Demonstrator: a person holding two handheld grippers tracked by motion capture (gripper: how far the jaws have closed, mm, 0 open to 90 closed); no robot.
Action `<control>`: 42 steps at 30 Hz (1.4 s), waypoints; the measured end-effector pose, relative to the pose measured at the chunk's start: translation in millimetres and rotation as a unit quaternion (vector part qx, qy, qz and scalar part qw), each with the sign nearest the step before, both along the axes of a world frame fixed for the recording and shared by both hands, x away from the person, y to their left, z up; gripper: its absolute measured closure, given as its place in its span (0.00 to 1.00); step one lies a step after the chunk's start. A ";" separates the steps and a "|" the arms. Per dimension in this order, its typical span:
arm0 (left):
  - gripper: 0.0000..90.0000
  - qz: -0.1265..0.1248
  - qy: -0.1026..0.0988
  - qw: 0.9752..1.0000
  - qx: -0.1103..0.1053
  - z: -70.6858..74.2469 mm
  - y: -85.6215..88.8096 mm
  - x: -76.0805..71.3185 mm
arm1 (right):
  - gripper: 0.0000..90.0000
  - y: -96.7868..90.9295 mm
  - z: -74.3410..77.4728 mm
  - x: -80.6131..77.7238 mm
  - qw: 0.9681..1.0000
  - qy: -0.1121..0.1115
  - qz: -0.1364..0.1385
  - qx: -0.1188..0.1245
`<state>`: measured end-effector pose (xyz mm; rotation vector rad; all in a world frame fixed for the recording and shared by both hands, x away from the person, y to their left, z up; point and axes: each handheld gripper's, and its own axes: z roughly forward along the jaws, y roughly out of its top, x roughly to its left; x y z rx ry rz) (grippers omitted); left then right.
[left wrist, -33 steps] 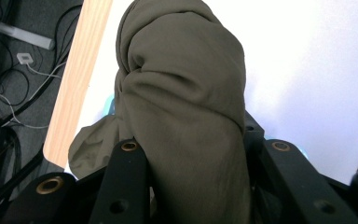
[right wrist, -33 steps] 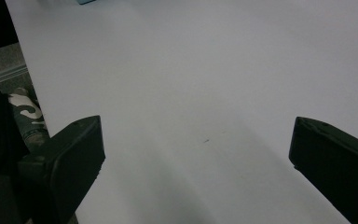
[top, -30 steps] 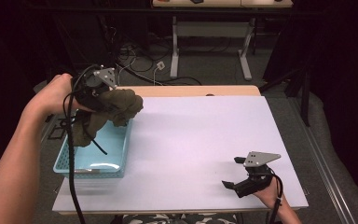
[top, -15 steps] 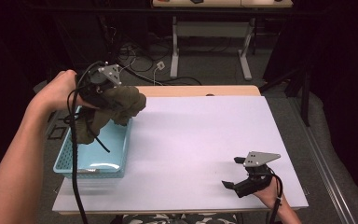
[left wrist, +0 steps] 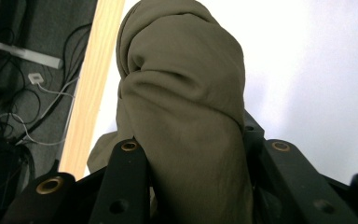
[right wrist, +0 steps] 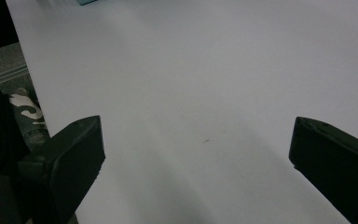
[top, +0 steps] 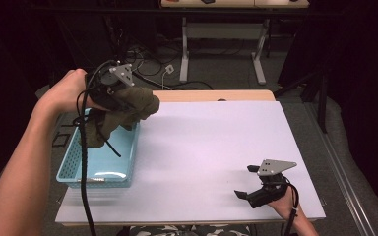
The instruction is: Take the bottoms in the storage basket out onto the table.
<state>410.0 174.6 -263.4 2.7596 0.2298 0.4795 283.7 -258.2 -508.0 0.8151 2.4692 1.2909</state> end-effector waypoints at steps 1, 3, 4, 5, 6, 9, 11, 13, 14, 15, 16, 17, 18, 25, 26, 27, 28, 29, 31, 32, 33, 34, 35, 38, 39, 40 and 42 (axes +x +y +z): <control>0.73 -0.001 -0.001 1.000 -0.001 1.1 -0.7 -0.3 | 0.04 0.0 0.0 0.0 1.000 0.000 0.000 0.000; 0.73 -0.003 -0.003 1.000 -0.004 2.5 -2.6 -0.6 | 0.04 0.1 0.0 0.0 1.000 0.000 0.000 0.000; 0.73 -0.005 -0.005 1.000 -0.002 3.7 -4.7 -0.9 | 0.04 0.2 0.1 -0.1 1.000 0.000 0.000 0.000; 0.73 -0.005 -0.005 1.000 -0.002 3.7 -4.7 -0.9 | 0.04 0.2 0.1 -0.1 1.000 0.000 0.000 0.000; 0.73 -0.007 -0.006 1.000 -0.004 3.7 -5.8 -1.2 | 0.04 0.2 0.1 -0.1 1.000 0.000 0.000 0.000; 0.73 -0.011 -0.006 1.000 -0.004 4.1 -9.2 -1.8 | 0.04 0.0 0.2 -0.1 1.000 0.000 0.000 -0.001; 0.73 -0.015 -0.008 1.000 -0.006 4.6 -12.4 -2.0 | 0.04 0.1 0.3 -0.3 1.000 0.000 0.001 0.000; 0.73 -0.018 -0.009 1.000 -0.006 4.9 -13.3 -1.7 | 0.04 0.1 0.3 -0.3 1.000 0.000 0.001 0.000; 0.73 -0.020 -0.011 1.000 -0.008 5.2 -15.2 -1.9 | 0.04 0.1 0.3 -0.3 1.000 0.000 0.001 0.000; 0.73 -0.020 -0.011 1.000 -0.008 5.2 -15.2 -1.9 | 0.04 0.1 0.3 -0.4 1.000 0.000 0.001 0.000; 0.73 -0.022 -0.009 1.000 -0.009 5.3 -16.1 -2.0 | 0.04 0.1 0.3 -0.4 1.000 0.000 0.001 0.000; 0.73 -0.026 -0.008 1.000 -0.011 5.4 -18.1 -1.8 | 0.04 0.0 0.4 -0.4 1.000 0.000 0.001 0.000; 0.73 -0.026 -0.008 1.000 -0.011 5.4 -18.1 -1.8 | 0.04 0.0 0.4 -0.4 1.000 0.000 0.001 0.000; 0.73 -0.031 -0.005 0.999 -0.011 2.3 -25.6 0.9 | 0.04 0.3 0.2 -0.4 1.000 0.001 0.001 0.000; 0.73 -0.032 -0.006 0.999 -0.011 1.7 -26.6 1.6 | 0.04 0.2 0.3 -0.4 1.000 0.001 0.001 0.000; 0.73 -0.033 -0.003 0.999 -0.012 0.9 -27.7 2.3 | 0.04 0.0 0.3 -0.4 1.000 0.001 0.001 0.000; 0.73 -0.035 -0.001 0.999 -0.011 -0.6 -30.2 3.5 | 0.04 -0.2 0.3 -0.3 1.000 0.001 0.000 0.000; 0.73 -0.036 -0.001 0.999 -0.010 -1.4 -31.6 4.1 | 0.04 -0.2 0.2 -0.3 1.000 0.001 0.000 0.000; 0.73 -0.036 0.000 0.999 -0.013 -2.6 -33.0 4.4 | 0.03 -0.2 0.2 -0.3 1.000 0.001 0.000 0.000; 0.73 -0.039 0.000 0.999 -0.012 -3.2 -34.5 5.0 | 0.03 -0.2 0.3 -0.4 1.000 0.001 0.000 0.000; 0.73 -0.040 0.002 0.999 -0.014 -4.1 -36.2 5.4 | 0.03 -0.2 0.3 -0.4 1.000 0.001 0.000 0.000; 0.73 -0.040 0.003 0.999 -0.013 -4.8 -38.0 5.6 | 0.03 -0.2 0.3 -0.4 1.000 0.001 0.000 0.000; 0.73 -0.043 0.003 0.999 -0.014 -5.6 -39.8 5.9 | 0.04 -0.2 0.3 -0.4 1.000 0.001 0.000 0.000; 0.73 -0.046 0.005 0.999 -0.015 -7.4 -45.1 6.6 | 0.03 -0.3 0.5 -0.5 1.000 0.000 0.001 0.000; 0.73 -0.047 0.005 0.999 -0.015 -8.6 -48.2 7.4 | 0.03 -0.4 0.6 -0.6 1.000 0.001 0.000 0.001; 0.73 -0.047 0.005 0.999 -0.015 -8.6 -48.2 7.4 | 0.03 -0.4 0.6 -0.6 1.000 0.001 0.000 0.001; 0.73 -0.048 0.005 0.999 -0.017 -9.7 -51.1 7.8 | 0.03 -0.5 0.7 -0.7 1.000 0.000 0.001 0.001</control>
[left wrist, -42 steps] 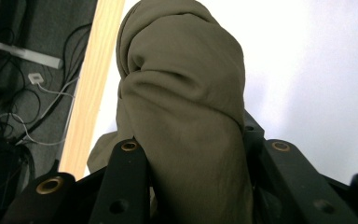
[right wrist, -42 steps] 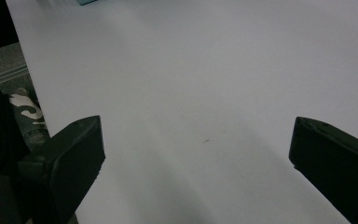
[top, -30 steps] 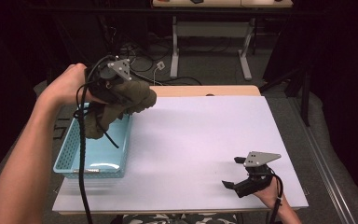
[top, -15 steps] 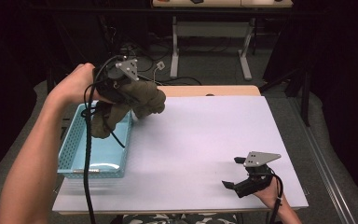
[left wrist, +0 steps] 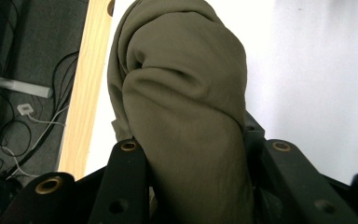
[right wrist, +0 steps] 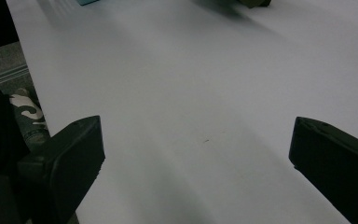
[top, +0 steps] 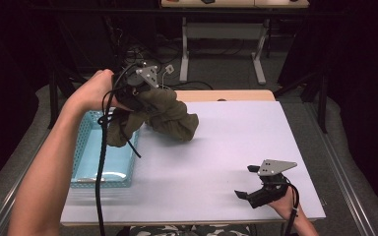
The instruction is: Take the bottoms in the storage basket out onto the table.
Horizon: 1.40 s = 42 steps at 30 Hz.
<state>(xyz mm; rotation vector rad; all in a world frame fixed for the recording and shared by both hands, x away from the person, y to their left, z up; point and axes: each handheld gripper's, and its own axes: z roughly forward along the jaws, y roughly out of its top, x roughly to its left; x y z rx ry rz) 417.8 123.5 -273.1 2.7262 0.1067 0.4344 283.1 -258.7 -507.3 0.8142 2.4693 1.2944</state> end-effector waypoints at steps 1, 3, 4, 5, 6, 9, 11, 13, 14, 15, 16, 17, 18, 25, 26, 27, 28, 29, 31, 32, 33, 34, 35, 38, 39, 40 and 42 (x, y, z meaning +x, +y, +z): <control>0.73 -0.001 0.001 1.000 -0.002 -0.5 -1.4 0.2 | 0.04 0.0 0.0 0.0 1.000 0.000 0.000 0.000; 0.73 -0.002 0.004 1.000 -0.007 -2.2 -5.3 0.9 | 0.03 0.1 0.0 0.0 1.000 0.000 0.000 0.000; 0.73 -0.004 0.005 1.000 -0.008 -3.0 -6.8 1.1 | 0.03 0.1 0.0 0.0 1.000 0.000 0.000 0.000; 0.73 -0.004 0.005 1.000 -0.008 -3.0 -6.8 1.1 | 0.03 0.0 0.0 0.0 1.000 0.000 0.000 0.000; 0.73 -0.004 0.005 1.000 -0.009 -3.7 -8.1 1.2 | 0.03 0.0 0.0 0.0 1.000 0.000 0.000 0.000; 0.73 -0.006 0.006 1.000 -0.011 -5.0 -11.9 1.6 | 0.03 0.1 -0.1 0.1 1.000 0.000 0.000 0.000; 0.72 -0.007 0.008 1.000 -0.013 -6.2 -14.4 1.9 | 0.03 0.1 -0.2 0.1 1.000 0.000 0.000 0.000; 0.72 -0.010 0.009 1.000 -0.011 -7.0 -16.9 2.4 | 0.03 0.0 -0.2 0.2 1.000 0.000 0.000 0.000; 0.72 -0.012 0.010 1.000 -0.010 -7.6 -18.1 2.7 | 0.03 0.0 -0.3 0.2 1.000 0.000 0.000 0.000; 0.72 -0.012 0.011 1.000 -0.010 -8.2 -19.2 2.9 | 0.03 -0.1 -0.3 0.2 1.000 0.000 -0.001 0.001; 0.72 -0.013 0.011 1.000 -0.010 -8.9 -20.4 3.1 | 0.03 -0.3 -0.1 0.3 1.000 -0.001 -0.001 0.000; 0.72 -0.013 0.014 1.000 -0.009 -9.4 -21.5 3.2 | 0.03 -0.4 -0.1 0.3 1.000 -0.002 -0.001 0.000; 0.72 -0.015 0.013 1.000 -0.010 -9.8 -22.6 3.6 | 0.03 -0.4 -0.2 0.3 1.000 -0.001 -0.001 0.000; 0.72 -0.021 0.023 0.999 -0.008 -13.8 -30.2 5.2 | 0.03 -0.6 -0.1 0.2 1.000 -0.002 -0.002 0.001; 0.72 -0.020 0.023 0.999 -0.009 -14.5 -31.3 5.5 | 0.03 -0.6 -0.1 0.2 1.000 -0.002 -0.002 0.001; 0.72 -0.022 0.023 0.999 -0.009 -15.1 -32.3 6.0 | 0.03 -0.7 0.0 0.3 1.000 -0.003 -0.003 0.001; 0.72 -0.021 0.023 0.999 -0.010 -15.8 -33.6 6.0 | 0.03 -0.7 0.0 0.3 1.000 -0.003 -0.003 0.001; 0.72 -0.023 0.026 0.999 -0.011 -17.5 -36.1 6.5 | 0.03 -0.7 -0.1 0.3 1.000 -0.003 -0.003 0.001; 0.72 -0.025 0.025 0.999 -0.009 -18.1 -37.7 6.8 | 0.03 -0.7 -0.1 0.4 1.000 -0.003 -0.002 0.001; 0.72 -0.024 0.028 0.999 -0.010 -19.1 -39.3 7.1 | 0.03 -0.7 -0.1 0.3 1.000 -0.002 -0.003 0.000; 0.72 -0.024 0.029 0.999 -0.009 -20.1 -40.8 7.3 | 0.03 -0.7 -0.1 0.3 1.000 -0.002 -0.003 0.000; 0.72 -0.025 0.029 0.999 -0.009 -21.1 -42.3 7.7 | 0.03 -0.7 -0.1 0.3 1.000 -0.003 -0.002 0.001; 0.72 -0.027 0.029 0.999 -0.008 -22.1 -43.7 8.0 | 0.03 -0.8 -0.1 0.3 1.000 -0.003 -0.002 0.001; 0.72 -0.027 0.032 0.999 -0.011 -26.4 -47.3 8.7 | 0.03 -1.1 -0.1 0.2 1.000 -0.003 -0.003 0.001; 0.72 -0.028 0.032 0.999 -0.011 -27.7 -48.4 9.0 | 0.03 -1.2 -0.1 0.2 1.000 -0.003 -0.003 0.001; 0.72 -0.026 0.034 0.999 -0.012 -29.2 -49.6 9.2 | 0.03 -1.3 0.0 0.1 1.000 -0.003 -0.003 0.002; 0.72 -0.025 0.035 0.999 -0.017 -32.6 -52.0 9.2 | 0.03 -1.1 0.0 0.1 1.000 -0.003 -0.002 0.001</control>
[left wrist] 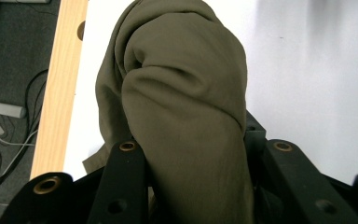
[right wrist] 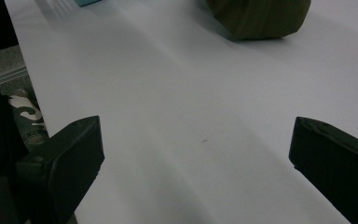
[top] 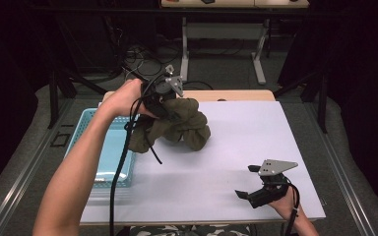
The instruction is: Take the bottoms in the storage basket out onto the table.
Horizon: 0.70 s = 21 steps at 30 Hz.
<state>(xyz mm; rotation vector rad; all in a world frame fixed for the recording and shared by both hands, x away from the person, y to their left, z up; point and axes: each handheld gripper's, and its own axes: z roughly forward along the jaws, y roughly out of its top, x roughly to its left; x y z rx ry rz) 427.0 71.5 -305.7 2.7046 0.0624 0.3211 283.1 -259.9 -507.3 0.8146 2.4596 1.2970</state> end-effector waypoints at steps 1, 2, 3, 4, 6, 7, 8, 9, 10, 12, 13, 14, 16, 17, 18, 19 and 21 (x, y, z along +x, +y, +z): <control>0.72 -0.004 0.003 1.000 0.000 -3.6 -2.9 -0.1 | 0.03 0.2 0.0 -0.1 1.000 0.000 0.000 0.000; 0.72 -0.002 0.004 1.000 -0.003 -5.6 -4.5 -0.3 | 0.03 0.3 0.1 -0.1 1.000 0.000 0.000 0.000; 0.72 -0.002 0.004 1.000 -0.003 -5.6 -4.5 -0.3 | 0.03 0.3 0.1 -0.1 1.000 0.000 0.000 0.000; 0.72 -0.004 0.004 1.000 -0.001 -7.0 -5.8 0.0 | 0.03 0.3 0.1 -0.1 1.000 0.000 0.000 0.000; 0.72 -0.005 0.002 1.000 -0.003 -9.3 -8.2 0.3 | 0.03 0.2 0.2 -0.1 1.000 0.000 0.000 0.000; 0.72 -0.002 0.000 1.000 -0.006 -10.3 -9.2 0.1 | 0.03 0.2 0.2 -0.1 1.000 -0.001 0.000 0.000; 0.72 -0.002 0.000 1.000 -0.007 -11.0 -10.1 0.3 | 0.03 0.0 0.2 0.0 1.000 0.000 0.000 0.000; 0.72 -0.001 -0.001 1.000 -0.008 -11.7 -10.9 0.5 | 0.03 0.1 0.1 0.0 1.000 -0.001 0.000 -0.001; 0.72 0.002 0.001 1.000 -0.009 -12.6 -11.5 0.7 | 0.03 -0.1 0.2 0.0 1.000 0.000 0.000 -0.001; 0.72 0.007 0.003 1.000 -0.009 -14.7 -13.0 1.6 | 0.03 0.1 0.0 -0.2 1.000 0.001 -0.001 -0.002; 0.72 0.007 0.002 1.000 -0.010 -16.1 -13.8 1.8 | 0.03 0.0 0.0 -0.2 1.000 0.001 -0.001 -0.001; 0.72 0.006 0.002 1.000 -0.010 -17.2 -14.5 1.8 | 0.03 0.0 0.1 -0.1 1.000 0.000 -0.001 -0.001; 0.72 0.004 0.004 1.000 -0.010 -19.7 -15.7 1.7 | 0.03 0.0 0.1 -0.1 1.000 0.000 0.000 -0.001; 0.72 0.004 0.006 1.000 -0.011 -20.6 -16.3 2.0 | 0.03 0.0 0.1 -0.1 1.000 0.000 0.000 -0.002; 0.72 0.002 0.006 1.000 -0.010 -21.2 -16.7 2.0 | 0.03 0.2 0.1 -0.2 1.000 0.000 -0.001 -0.001; 0.72 0.003 0.007 1.000 -0.014 -22.2 -17.1 1.7 | 0.03 0.1 0.1 -0.1 1.000 0.000 0.000 -0.001; 0.72 0.005 0.008 1.000 -0.017 -23.4 -17.6 1.7 | 0.03 0.3 0.1 -0.1 1.000 0.000 0.000 -0.001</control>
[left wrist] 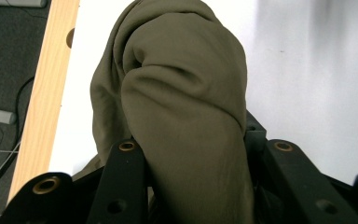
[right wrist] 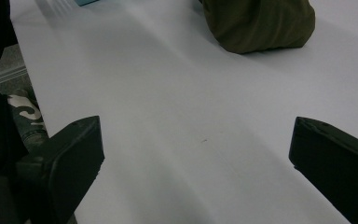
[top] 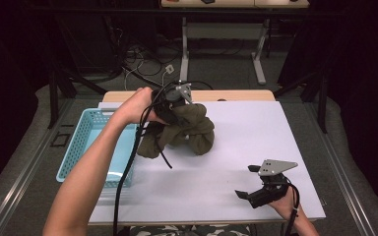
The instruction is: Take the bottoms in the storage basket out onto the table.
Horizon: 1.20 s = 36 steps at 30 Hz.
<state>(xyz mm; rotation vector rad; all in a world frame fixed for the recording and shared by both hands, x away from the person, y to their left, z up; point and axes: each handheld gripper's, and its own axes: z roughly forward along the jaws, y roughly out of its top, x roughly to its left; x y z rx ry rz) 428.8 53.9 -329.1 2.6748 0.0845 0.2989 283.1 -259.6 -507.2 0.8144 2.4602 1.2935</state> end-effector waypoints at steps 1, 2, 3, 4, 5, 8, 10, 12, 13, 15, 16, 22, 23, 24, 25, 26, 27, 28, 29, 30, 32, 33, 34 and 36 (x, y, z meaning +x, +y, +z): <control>0.72 0.000 0.000 1.000 -0.001 -0.3 -0.2 0.1 | 0.03 0.0 0.0 0.0 1.000 0.000 0.000 0.000; 0.72 0.001 0.000 1.000 -0.002 -0.6 -0.3 0.1 | 0.03 0.0 0.0 0.0 1.000 0.000 0.000 0.000; 0.72 0.002 0.000 1.000 -0.003 -0.9 -0.5 0.1 | 0.03 -0.1 0.0 0.0 1.000 -0.001 0.000 0.000; 0.72 0.002 0.001 1.000 -0.005 -1.4 -0.6 -0.1 | 0.03 -0.1 0.1 0.0 1.000 -0.001 0.000 0.000; 0.72 0.003 0.000 1.000 -0.006 -1.8 -0.7 -0.1 | 0.03 -0.1 0.1 0.0 1.000 -0.001 0.000 0.000; 0.72 0.008 -0.001 1.000 -0.013 -3.4 -1.3 -0.1 | 0.03 0.0 0.1 0.0 1.000 -0.001 0.000 0.000; 0.72 0.010 -0.001 1.000 -0.014 -4.4 -1.7 0.3 | 0.03 0.0 0.1 0.0 1.000 -0.001 0.000 0.000; 0.72 0.012 -0.001 1.000 -0.016 -5.8 -2.0 0.6 | 0.03 -0.1 0.1 0.0 1.000 -0.001 0.000 0.000; 0.72 0.013 0.000 1.000 -0.017 -6.6 -2.2 0.9 | 0.03 -0.1 0.1 0.0 1.000 -0.001 0.000 0.000; 0.71 0.014 0.001 1.000 -0.020 -8.5 -2.7 0.9 | 0.03 -0.2 0.0 0.1 1.000 -0.001 0.000 0.000; 0.71 0.015 0.003 1.000 -0.023 -10.2 -3.1 0.9 | 0.03 -0.2 0.0 0.1 1.000 -0.001 0.000 0.000; 0.71 0.018 0.002 0.999 -0.031 -14.6 -4.9 -0.5 | 0.03 -0.1 -0.1 0.3 1.000 0.000 0.000 0.000; 0.71 0.017 0.002 0.999 -0.031 -15.4 -5.1 -0.7 | 0.03 -0.1 -0.1 0.2 1.000 0.000 0.000 0.000; 0.71 0.016 0.002 0.999 -0.032 -16.2 -5.4 -0.6 | 0.03 -0.1 -0.1 0.1 1.000 0.000 0.000 0.000; 0.71 0.017 0.002 0.999 -0.033 -17.2 -5.8 -1.2 | 0.03 -0.1 0.0 0.2 1.000 -0.001 0.000 0.000; 0.71 0.017 0.003 0.999 -0.033 -18.0 -6.0 -1.9 | 0.03 -0.1 0.0 0.2 1.000 -0.001 0.000 0.000; 0.71 0.016 0.004 0.999 -0.034 -18.8 -6.2 -2.1 | 0.03 -0.2 0.0 0.2 1.000 -0.002 0.000 0.000; 0.71 0.016 0.003 0.999 -0.033 -19.6 -6.5 -2.4 | 0.03 -0.3 0.1 0.1 1.000 -0.001 0.000 0.000; 0.71 0.016 0.004 0.999 -0.033 -20.4 -6.7 -2.4 | 0.03 -0.4 0.1 0.1 1.000 0.000 0.000 0.000; 0.71 0.017 0.004 0.999 -0.035 -21.3 -6.8 -2.5 | 0.03 -0.4 0.1 0.1 1.000 0.000 0.000 0.000; 0.71 0.017 0.006 0.999 -0.035 -22.5 -6.8 -2.1 | 0.03 -0.4 0.2 0.2 1.000 -0.001 0.001 0.000; 0.71 0.017 0.006 0.999 -0.036 -23.1 -6.7 -1.7 | 0.03 -0.4 0.2 0.2 1.000 -0.001 0.001 0.000; 0.71 0.018 0.005 0.999 -0.037 -23.7 -6.6 -1.4 | 0.03 -0.4 0.2 0.2 1.000 -0.001 0.000 0.000; 0.71 0.020 0.008 0.999 -0.040 -25.3 -6.4 -1.0 | 0.03 -0.5 0.2 0.2 1.000 0.000 0.000 0.000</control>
